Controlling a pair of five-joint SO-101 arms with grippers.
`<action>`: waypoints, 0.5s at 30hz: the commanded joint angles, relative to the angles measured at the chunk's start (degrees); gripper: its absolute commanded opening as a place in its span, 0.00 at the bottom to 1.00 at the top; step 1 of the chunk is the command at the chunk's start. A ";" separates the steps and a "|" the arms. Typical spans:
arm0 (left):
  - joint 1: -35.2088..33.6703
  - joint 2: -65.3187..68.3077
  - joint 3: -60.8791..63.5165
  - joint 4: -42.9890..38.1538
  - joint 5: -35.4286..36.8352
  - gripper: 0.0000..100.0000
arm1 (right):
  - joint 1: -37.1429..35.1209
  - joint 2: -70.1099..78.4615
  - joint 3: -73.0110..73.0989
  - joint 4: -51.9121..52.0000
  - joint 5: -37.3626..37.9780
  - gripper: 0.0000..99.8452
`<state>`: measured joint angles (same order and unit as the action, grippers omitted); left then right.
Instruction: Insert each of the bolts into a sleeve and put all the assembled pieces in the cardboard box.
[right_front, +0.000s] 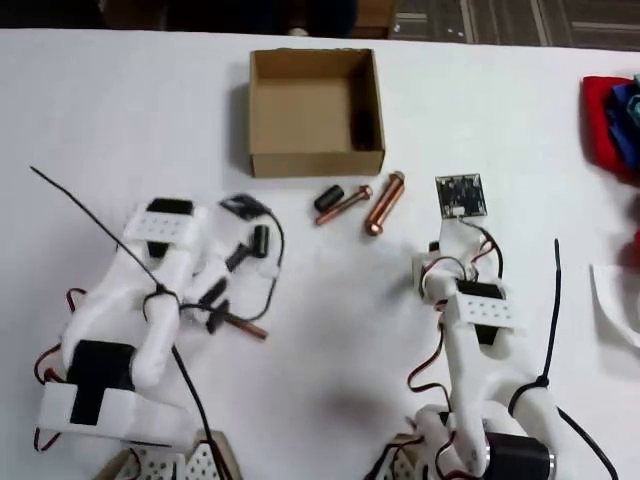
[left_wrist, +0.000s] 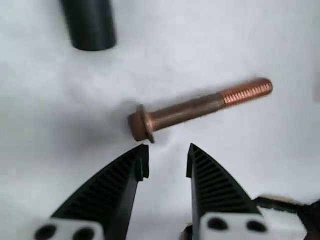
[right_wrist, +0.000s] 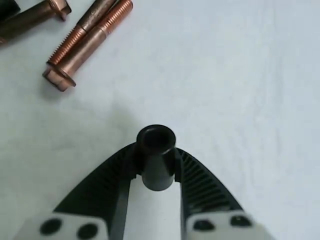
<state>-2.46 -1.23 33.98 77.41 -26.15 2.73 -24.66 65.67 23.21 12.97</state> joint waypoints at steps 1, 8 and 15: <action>-0.35 -2.11 -3.38 -1.23 9.85 0.15 | -0.75 -1.98 -0.26 -0.84 -0.09 0.02; 2.73 -2.11 -3.03 -2.99 19.87 0.15 | -0.75 -1.98 -0.26 -0.84 -0.09 0.02; 4.84 -2.55 -7.34 6.42 24.18 0.14 | -0.75 -1.98 -0.26 -0.84 -0.09 0.02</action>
<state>1.67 -1.23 30.99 78.81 -3.12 2.73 -24.66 65.67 23.21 12.97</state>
